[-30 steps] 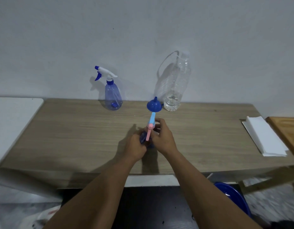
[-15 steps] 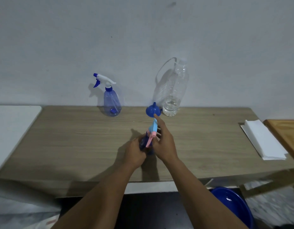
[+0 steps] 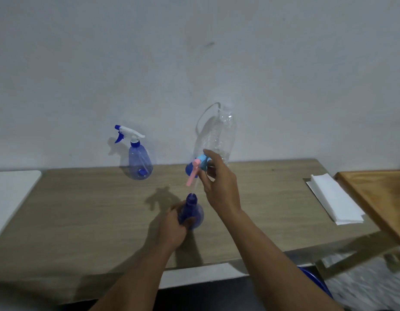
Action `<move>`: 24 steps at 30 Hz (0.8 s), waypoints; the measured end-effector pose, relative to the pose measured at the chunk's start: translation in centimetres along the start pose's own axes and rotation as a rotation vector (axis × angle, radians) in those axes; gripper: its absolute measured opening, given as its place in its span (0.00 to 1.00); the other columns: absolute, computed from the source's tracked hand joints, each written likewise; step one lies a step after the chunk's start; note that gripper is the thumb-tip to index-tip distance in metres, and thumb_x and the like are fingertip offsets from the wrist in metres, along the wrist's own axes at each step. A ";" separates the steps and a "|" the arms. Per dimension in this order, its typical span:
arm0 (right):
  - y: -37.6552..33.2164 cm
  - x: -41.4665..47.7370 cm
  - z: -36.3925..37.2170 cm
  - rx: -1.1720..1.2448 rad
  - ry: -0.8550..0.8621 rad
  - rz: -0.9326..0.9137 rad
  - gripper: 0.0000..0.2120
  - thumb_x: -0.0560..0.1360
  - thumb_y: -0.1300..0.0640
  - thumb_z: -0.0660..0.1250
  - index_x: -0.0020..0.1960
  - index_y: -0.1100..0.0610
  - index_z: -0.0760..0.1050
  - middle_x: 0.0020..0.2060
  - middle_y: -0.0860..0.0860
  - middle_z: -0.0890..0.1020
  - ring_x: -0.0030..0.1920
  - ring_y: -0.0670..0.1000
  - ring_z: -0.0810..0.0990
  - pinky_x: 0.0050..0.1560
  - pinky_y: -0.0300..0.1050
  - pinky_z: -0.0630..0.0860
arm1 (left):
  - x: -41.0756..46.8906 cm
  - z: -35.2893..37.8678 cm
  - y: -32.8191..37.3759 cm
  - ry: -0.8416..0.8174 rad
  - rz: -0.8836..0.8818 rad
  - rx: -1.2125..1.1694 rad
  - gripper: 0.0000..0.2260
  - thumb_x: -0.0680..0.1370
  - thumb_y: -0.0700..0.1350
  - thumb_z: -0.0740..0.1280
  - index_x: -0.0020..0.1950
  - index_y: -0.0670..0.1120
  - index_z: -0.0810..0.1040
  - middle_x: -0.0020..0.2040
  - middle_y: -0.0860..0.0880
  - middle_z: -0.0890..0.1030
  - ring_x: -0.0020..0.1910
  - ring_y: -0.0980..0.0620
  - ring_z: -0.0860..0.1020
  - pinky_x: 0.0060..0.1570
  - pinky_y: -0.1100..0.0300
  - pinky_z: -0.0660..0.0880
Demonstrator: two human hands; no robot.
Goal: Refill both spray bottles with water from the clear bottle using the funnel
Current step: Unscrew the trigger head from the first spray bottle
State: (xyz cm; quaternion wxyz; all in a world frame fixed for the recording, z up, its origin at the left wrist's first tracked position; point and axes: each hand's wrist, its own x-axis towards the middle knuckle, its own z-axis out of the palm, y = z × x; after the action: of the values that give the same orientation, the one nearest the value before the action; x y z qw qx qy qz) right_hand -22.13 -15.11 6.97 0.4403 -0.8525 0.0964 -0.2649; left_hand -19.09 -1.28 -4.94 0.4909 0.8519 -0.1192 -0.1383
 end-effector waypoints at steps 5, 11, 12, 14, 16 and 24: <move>-3.0 2.0 -3.0 0.038 0.079 0.028 0.19 0.79 0.56 0.70 0.66 0.43 0.68 0.52 0.46 0.82 0.50 0.48 0.83 0.52 0.50 0.82 | -0.3 -0.2 0.4 0.009 0.007 -0.010 0.10 0.74 0.41 0.75 0.53 0.51 0.80 0.40 0.58 0.81 0.41 0.61 0.79 0.34 0.74 0.65; -0.9 2.7 -4.9 -0.210 0.068 0.129 0.19 0.81 0.52 0.67 0.70 0.46 0.69 0.54 0.51 0.83 0.52 0.51 0.83 0.49 0.51 0.80 | 1.4 0.3 -1.5 0.036 0.056 0.055 0.09 0.67 0.46 0.71 0.45 0.55 0.80 0.42 0.51 0.82 0.42 0.48 0.82 0.41 0.55 0.77; 0.1 2.5 -4.8 -0.270 0.042 0.161 0.19 0.81 0.52 0.67 0.70 0.46 0.69 0.54 0.52 0.83 0.52 0.53 0.82 0.49 0.50 0.79 | 2.1 0.8 -2.8 0.036 0.071 0.059 0.10 0.66 0.48 0.71 0.47 0.53 0.81 0.43 0.50 0.82 0.43 0.47 0.82 0.44 0.53 0.78; 2.2 2.0 -4.3 -0.400 -0.029 0.224 0.20 0.81 0.51 0.66 0.71 0.46 0.70 0.55 0.53 0.84 0.53 0.57 0.82 0.48 0.50 0.76 | 2.2 1.0 -3.1 0.049 0.095 0.073 0.15 0.66 0.52 0.71 0.51 0.49 0.82 0.44 0.48 0.82 0.43 0.47 0.81 0.46 0.52 0.77; 4.2 1.3 -3.6 -0.496 -0.101 0.282 0.20 0.80 0.52 0.66 0.71 0.47 0.70 0.56 0.54 0.83 0.55 0.59 0.81 0.49 0.50 0.75 | 1.5 0.6 -2.0 0.058 0.117 0.062 0.18 0.67 0.55 0.71 0.52 0.47 0.82 0.45 0.48 0.82 0.44 0.46 0.80 0.46 0.53 0.76; 10.7 -0.8 -0.2 -0.653 -0.278 0.368 0.15 0.79 0.54 0.64 0.66 0.51 0.75 0.54 0.56 0.84 0.55 0.61 0.82 0.49 0.49 0.75 | 0.9 -0.3 -0.8 0.078 0.106 0.166 0.14 0.73 0.46 0.75 0.58 0.48 0.81 0.50 0.52 0.80 0.47 0.52 0.78 0.41 0.65 0.66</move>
State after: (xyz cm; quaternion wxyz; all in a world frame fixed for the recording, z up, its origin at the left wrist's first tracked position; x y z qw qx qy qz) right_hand -22.15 -21.30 -1.84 0.1953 -0.9438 0.2661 -0.0193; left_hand -18.06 -1.00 -5.61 0.4293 0.8870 -0.1559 -0.0685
